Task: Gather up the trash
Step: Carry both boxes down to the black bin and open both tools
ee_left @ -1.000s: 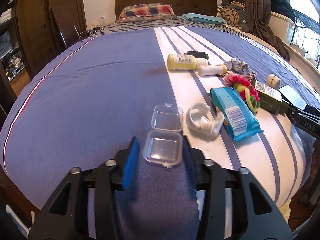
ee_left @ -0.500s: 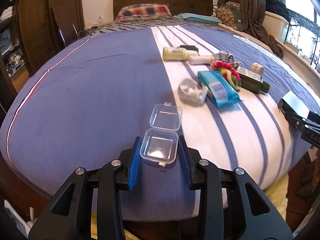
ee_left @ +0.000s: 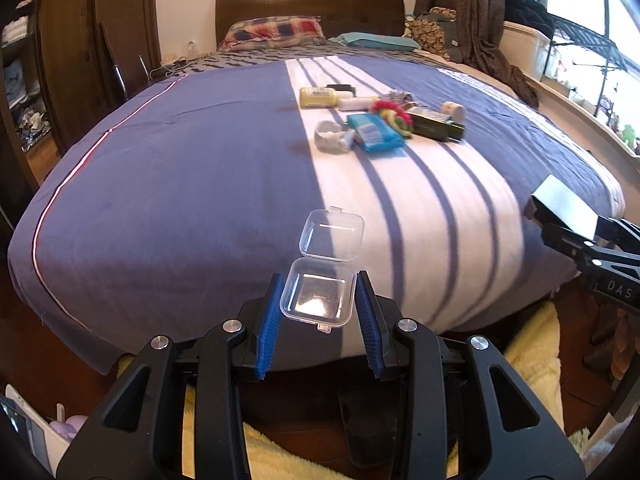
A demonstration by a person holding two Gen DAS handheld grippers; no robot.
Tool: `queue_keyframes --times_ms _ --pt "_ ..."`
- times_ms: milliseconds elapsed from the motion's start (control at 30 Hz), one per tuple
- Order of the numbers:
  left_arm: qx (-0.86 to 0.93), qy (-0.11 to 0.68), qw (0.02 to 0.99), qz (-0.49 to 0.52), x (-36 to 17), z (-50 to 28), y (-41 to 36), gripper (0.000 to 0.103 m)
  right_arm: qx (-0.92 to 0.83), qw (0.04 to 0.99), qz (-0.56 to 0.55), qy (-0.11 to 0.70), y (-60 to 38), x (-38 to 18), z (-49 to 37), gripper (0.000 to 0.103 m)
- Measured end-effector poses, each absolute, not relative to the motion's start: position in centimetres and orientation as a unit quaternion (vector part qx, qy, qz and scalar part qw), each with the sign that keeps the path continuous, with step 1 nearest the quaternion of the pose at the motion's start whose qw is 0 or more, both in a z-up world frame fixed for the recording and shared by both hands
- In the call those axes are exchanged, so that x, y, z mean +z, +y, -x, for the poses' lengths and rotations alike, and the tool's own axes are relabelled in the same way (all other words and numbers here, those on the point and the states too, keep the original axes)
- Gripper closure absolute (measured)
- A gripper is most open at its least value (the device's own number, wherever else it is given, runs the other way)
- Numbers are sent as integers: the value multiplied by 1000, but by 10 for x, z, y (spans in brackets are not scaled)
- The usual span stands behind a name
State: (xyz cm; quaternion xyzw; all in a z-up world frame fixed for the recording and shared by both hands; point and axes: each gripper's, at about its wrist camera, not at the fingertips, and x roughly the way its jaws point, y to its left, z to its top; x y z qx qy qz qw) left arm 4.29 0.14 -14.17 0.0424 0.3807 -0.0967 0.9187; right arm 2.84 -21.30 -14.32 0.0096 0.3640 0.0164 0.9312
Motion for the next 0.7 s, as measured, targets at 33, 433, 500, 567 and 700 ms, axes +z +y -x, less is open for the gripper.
queue_keyframes --times_ms 33,433,500,567,700 --pt "-100 381 918 -44 -142 -37 0 69 20 931 -9 364 -210 -143 -22 25" --pt "-128 437 889 -48 -193 5 -10 69 31 902 8 431 -191 -198 10 25" --pt "-131 449 882 -47 -203 6 -11 69 30 894 10 448 -190 -211 10 25" --pt "-132 462 875 -49 -215 7 -13 69 31 887 4 460 -190 -220 8 25" --pt "-132 493 858 -51 -242 4 -16 69 31 877 -7 480 -191 -234 5 25"
